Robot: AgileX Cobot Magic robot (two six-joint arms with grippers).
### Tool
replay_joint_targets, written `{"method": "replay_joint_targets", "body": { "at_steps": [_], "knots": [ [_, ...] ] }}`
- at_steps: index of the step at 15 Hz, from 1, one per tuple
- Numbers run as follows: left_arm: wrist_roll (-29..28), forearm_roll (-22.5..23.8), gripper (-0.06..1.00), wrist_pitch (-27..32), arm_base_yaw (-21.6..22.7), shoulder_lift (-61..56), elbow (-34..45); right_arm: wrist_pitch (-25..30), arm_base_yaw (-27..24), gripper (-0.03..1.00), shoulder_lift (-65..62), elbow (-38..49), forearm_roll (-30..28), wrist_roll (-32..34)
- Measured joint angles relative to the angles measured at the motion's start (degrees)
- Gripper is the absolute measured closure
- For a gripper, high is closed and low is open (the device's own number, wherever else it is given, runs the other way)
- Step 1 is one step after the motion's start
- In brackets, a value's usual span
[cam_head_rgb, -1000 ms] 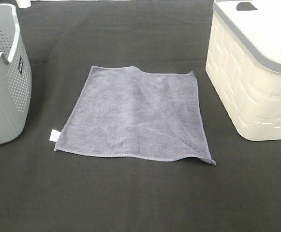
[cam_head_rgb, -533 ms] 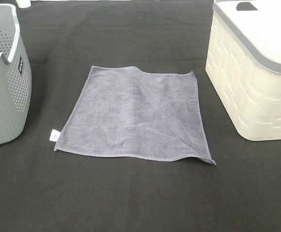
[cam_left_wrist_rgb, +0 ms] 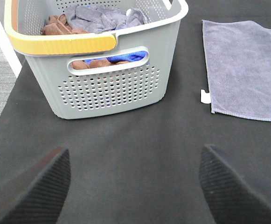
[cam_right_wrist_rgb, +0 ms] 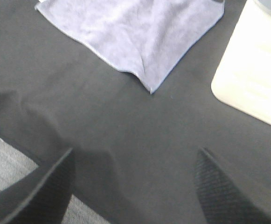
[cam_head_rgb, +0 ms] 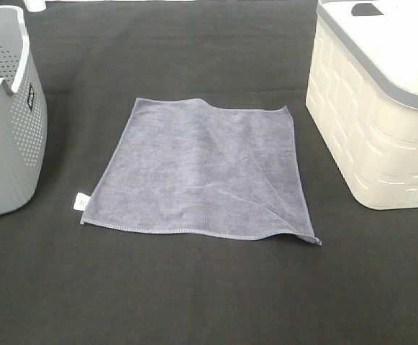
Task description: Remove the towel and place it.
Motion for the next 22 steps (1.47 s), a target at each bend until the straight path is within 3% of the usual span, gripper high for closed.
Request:
{"method": "replay_joint_targets", "body": {
  "at_steps": [3, 22],
  "knots": [
    [0.0, 0.0, 0.23, -0.3, 0.0, 0.0, 0.0, -2.4, 0.0, 0.26, -0.1, 1.8, 0.2, 0.0],
    [0.0, -0.5, 0.23, -1.1, 0.0, 0.0, 0.5, -2.8, 0.0, 0.26, -7.2, 2.1, 0.1, 0.9]
  ]
}}
